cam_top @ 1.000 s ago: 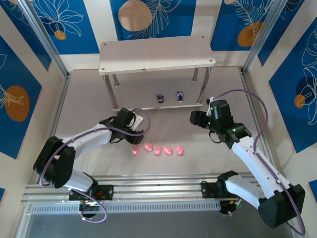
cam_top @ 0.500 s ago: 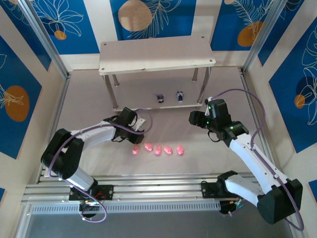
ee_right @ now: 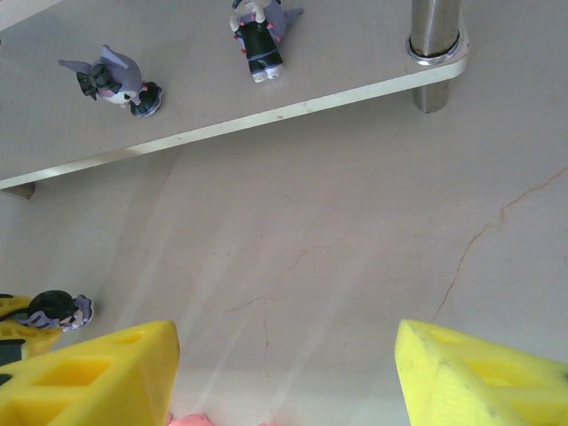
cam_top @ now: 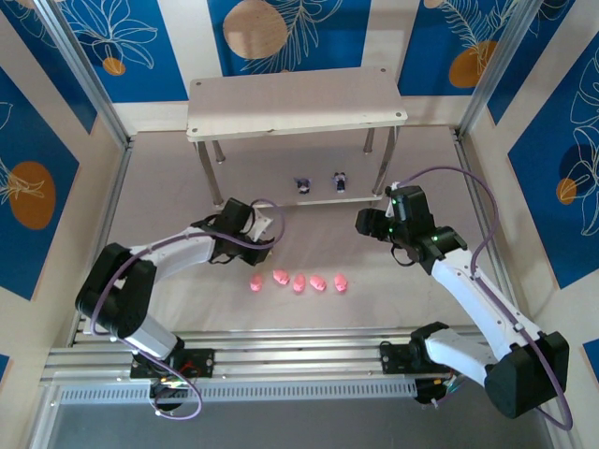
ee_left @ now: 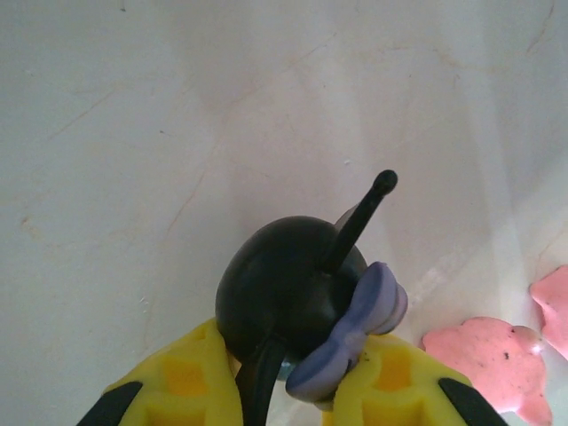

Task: Place and organize the plastic toys onto the shelf

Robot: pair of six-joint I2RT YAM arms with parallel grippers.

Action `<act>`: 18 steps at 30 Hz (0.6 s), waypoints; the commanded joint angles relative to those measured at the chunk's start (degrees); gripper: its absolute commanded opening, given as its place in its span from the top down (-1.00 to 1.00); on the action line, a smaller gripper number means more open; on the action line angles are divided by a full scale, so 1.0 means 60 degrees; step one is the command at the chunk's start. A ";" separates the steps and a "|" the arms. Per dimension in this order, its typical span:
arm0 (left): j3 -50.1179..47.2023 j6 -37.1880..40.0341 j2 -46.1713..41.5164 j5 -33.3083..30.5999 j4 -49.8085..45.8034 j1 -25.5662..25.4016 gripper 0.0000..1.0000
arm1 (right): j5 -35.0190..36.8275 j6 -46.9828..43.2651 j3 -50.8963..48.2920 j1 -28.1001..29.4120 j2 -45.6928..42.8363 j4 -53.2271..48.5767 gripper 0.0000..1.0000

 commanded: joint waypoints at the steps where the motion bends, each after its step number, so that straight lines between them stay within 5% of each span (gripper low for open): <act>1: 0.0702 0.0035 -0.0328 0.0382 -0.0160 0.0284 0.84 | 0.0050 0.0131 0.0234 0.0002 -0.0005 0.0123 -0.33; 18: 0.4810 0.1730 0.1677 0.0642 -0.1658 0.1394 0.79 | 0.0035 0.0200 0.0278 0.0089 0.0039 0.0242 -0.33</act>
